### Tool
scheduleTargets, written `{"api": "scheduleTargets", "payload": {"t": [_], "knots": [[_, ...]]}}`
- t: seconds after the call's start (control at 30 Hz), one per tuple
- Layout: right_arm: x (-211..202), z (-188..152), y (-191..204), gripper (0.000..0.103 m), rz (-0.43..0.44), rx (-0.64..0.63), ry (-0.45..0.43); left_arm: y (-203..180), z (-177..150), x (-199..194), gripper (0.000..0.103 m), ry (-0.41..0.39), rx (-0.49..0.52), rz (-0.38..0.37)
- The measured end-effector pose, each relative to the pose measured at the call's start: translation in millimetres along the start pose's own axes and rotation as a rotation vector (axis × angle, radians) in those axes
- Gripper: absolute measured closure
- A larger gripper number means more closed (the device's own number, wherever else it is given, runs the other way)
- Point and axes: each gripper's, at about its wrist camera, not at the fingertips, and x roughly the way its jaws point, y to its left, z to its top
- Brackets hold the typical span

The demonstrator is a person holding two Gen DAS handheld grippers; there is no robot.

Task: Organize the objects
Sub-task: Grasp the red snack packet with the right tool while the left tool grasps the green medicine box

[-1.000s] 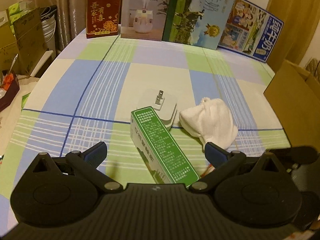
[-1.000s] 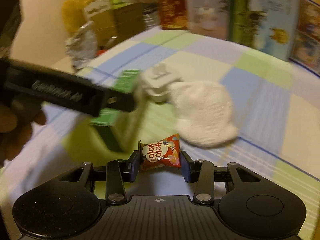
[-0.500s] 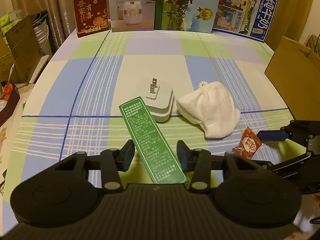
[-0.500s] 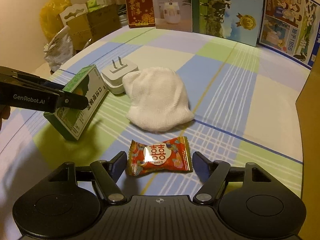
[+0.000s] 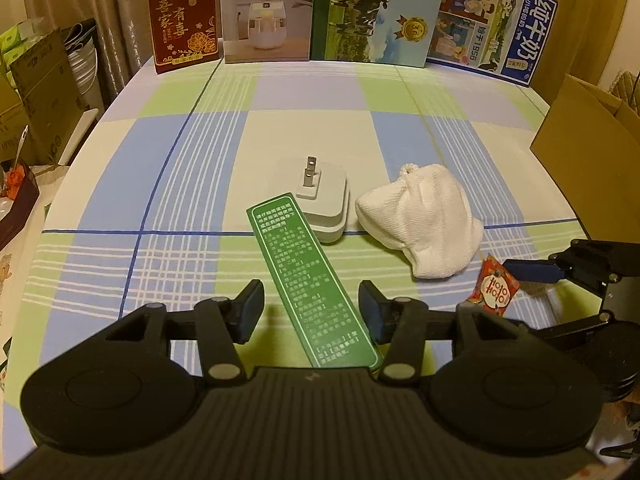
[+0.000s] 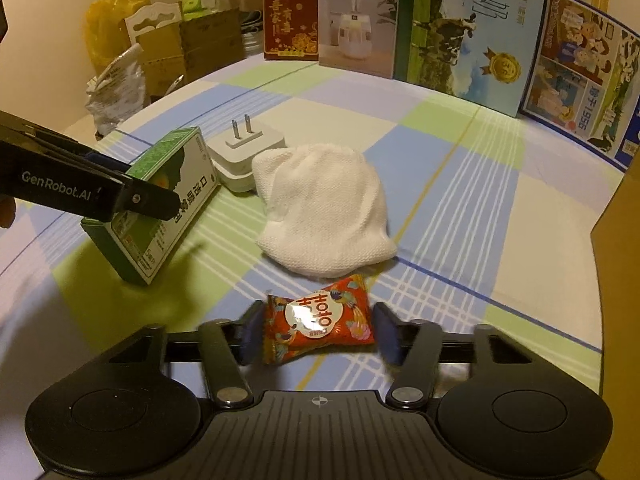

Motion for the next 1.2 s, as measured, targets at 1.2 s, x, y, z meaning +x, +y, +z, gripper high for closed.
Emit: {"api": "scheduleTargets", "payload": {"t": [1.2], "knots": [[-37.3,6.9,-2.5,0.061,-0.016,0.104,-0.033,-0.2,-4.4,-16.0,0.078,0.012,0.019,-0.03]]}}
